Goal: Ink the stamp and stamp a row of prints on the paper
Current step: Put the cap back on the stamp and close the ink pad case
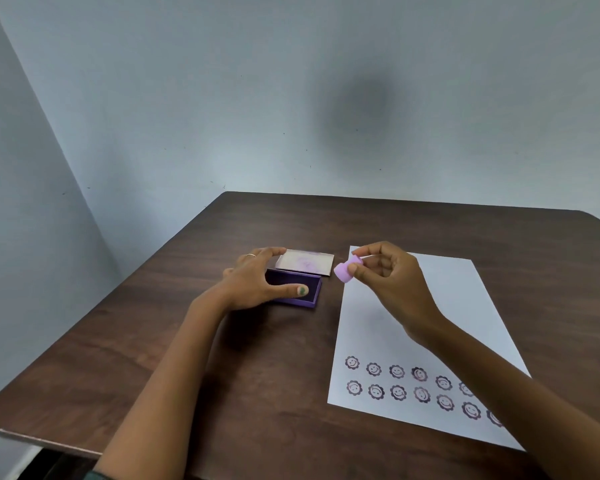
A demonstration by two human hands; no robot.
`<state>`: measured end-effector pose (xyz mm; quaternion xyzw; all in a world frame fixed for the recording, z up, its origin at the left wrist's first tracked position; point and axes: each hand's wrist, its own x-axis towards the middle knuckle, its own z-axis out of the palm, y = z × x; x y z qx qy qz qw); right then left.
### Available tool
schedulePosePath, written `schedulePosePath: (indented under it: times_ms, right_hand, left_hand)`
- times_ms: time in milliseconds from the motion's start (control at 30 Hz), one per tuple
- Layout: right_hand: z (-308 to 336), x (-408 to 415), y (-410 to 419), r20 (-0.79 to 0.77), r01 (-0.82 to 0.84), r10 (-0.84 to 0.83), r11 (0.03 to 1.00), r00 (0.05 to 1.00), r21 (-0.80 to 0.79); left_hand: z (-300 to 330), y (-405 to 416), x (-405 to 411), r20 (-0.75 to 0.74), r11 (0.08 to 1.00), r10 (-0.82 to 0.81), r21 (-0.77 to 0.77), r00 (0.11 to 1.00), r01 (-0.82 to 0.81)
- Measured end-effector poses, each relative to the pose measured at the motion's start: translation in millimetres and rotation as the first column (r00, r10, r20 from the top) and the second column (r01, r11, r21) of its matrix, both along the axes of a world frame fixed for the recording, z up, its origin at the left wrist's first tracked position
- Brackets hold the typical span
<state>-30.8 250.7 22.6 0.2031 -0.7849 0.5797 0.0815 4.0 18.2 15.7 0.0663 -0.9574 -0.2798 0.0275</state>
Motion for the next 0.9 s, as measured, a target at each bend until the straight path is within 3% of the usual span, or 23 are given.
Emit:
schedulePosePath:
  times_ms: [467, 700, 900]
  right_hand:
    - [-11, -22, -23, -0.159, 0.011, 0.054, 0.925, 0.986, 0.380]
    - [-5, -25, -21, -0.151, -0.009, 0.085, 0.895, 0.985, 0.445]
    - [16, -36, -24, -0.142, 0.024, 0.032, 0.927, 0.989, 0.375]
  left_hand:
    - [3, -12, 4, 0.143, 0.996, -0.068, -0.053, 0.987, 0.076]
    - [3, -15, 3, 0.140, 0.997, -0.064, -0.024, 0.988, 0.068]
    - [4, -20, 3, 0.143, 0.998, -0.055, 0.001, 0.988, 0.056]
